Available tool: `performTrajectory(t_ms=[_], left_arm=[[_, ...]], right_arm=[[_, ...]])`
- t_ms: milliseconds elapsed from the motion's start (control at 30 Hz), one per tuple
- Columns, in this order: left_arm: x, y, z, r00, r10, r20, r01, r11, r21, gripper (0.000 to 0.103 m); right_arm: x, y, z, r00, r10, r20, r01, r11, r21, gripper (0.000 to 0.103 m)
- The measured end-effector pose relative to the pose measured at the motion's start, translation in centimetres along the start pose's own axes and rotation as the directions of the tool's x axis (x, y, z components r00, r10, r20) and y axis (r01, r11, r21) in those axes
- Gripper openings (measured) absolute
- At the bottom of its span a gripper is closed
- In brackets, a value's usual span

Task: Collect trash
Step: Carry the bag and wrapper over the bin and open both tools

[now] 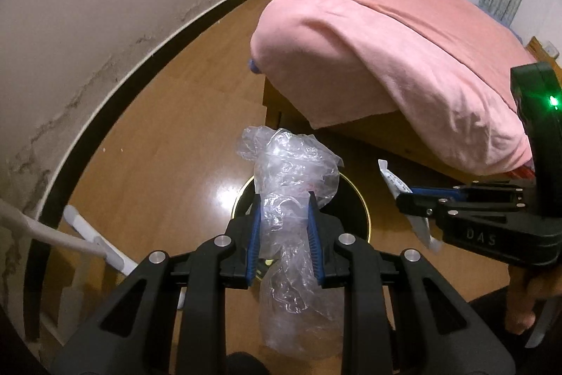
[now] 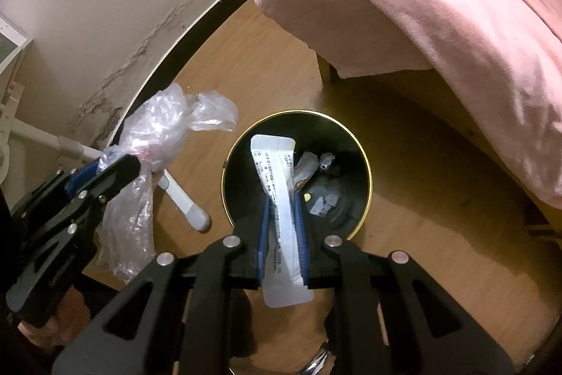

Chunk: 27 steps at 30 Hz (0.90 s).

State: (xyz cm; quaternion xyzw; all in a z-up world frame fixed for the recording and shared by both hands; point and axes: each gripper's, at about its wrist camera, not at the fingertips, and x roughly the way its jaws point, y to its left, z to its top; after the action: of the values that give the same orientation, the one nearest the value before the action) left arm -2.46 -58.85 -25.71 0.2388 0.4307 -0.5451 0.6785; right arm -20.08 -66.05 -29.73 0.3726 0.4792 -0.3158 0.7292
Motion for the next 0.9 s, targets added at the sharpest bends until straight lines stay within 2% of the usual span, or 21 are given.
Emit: performTrajectory(t_ms=[333,400,433,467,500,533,600,900], left_arm=[[0.2,0.1,0.1,1.000,-0.008,0.008,0.008,1.000,0.002,0.023],[0.3,0.2,0.1,1.000,-0.001,0.011,0.001,1.000,-0.004,0.028],[0.4,0.2,0.1,1.000,-0.002,0.006,0.002,1.000,-0.009,0.045],[0.4,0.2,0.0,1.000,-0.003,0.009,0.003,1.000,-0.012,0.068],[0.2,0.2,0.0,1.000,0.006,0.026,-0.005,1.000,-0.018,0.072],[0.1,0.1,0.0,0.999,0.010,0.033,-0.010,1.000,-0.016,0.072],[0.1,-0.2,-0.1,0.999,0.012,0.031,-0.012,1.000,0.001,0.072],[0.3,-0.3,0.1,1.000,0.015,0.025,-0.015,1.000,-0.003,0.072]], right_arm=[[-0.1,0.2,0.5,1.000,0.015,0.009,-0.015,1.000,0.008,0.015],[-0.1,0.0,0.6,1.000,0.013,0.016,-0.013,1.000,0.015,0.015],[-0.2,0.0,0.6,1.000,0.009,0.020,-0.010,1.000,0.017,0.022],[-0.5,0.0,0.6,1.000,-0.001,0.031,0.000,1.000,0.016,0.028],[-0.6,0.0,0.7,0.999,-0.006,0.040,0.006,1.000,0.016,0.052],[-0.9,0.0,0.6,0.999,-0.009,0.052,0.008,1.000,0.018,0.066],[-1.4,-0.2,0.6,0.997,-0.010,0.074,0.008,1.000,0.027,0.066],[-1.7,-0.8,0.6,0.998,-0.003,0.065,0.000,0.999,0.047,0.066]])
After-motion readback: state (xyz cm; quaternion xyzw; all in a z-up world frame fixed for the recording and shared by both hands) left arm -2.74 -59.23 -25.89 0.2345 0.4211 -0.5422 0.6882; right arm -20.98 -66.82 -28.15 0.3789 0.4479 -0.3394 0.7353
